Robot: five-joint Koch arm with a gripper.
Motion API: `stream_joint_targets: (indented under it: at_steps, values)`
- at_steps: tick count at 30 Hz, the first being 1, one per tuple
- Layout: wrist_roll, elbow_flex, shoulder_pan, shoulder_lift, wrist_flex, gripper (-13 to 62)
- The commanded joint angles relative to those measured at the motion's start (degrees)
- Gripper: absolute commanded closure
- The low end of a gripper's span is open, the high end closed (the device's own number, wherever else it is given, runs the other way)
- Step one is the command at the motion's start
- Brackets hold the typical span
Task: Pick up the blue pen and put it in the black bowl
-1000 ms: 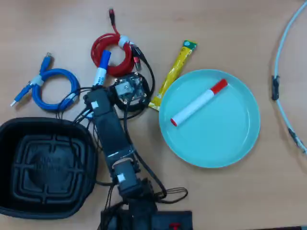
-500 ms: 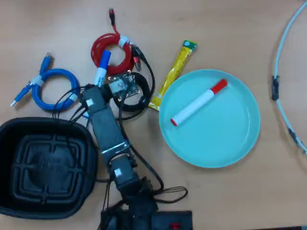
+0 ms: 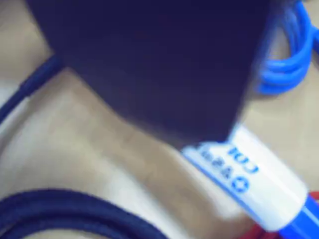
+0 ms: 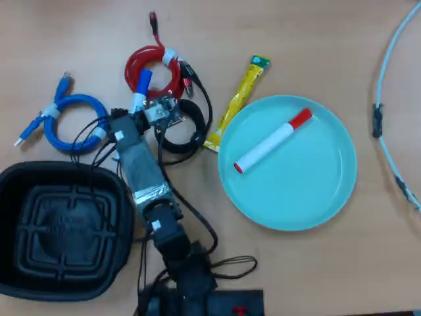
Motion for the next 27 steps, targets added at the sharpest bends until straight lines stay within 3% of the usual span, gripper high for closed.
stream_joint_targets:
  at_steps: [1,4,10,27]
  values:
    - [2.7,-5.3,-0.1,0.4,-2.9,34.2]
    - [3.0,-5.1,-0.1,0.5,-3.1,32.8]
    - [3.0,-4.2,0.8,0.4,-2.5,19.4]
    - [5.5,-2.0,2.7,-3.9,-2.8,15.4]
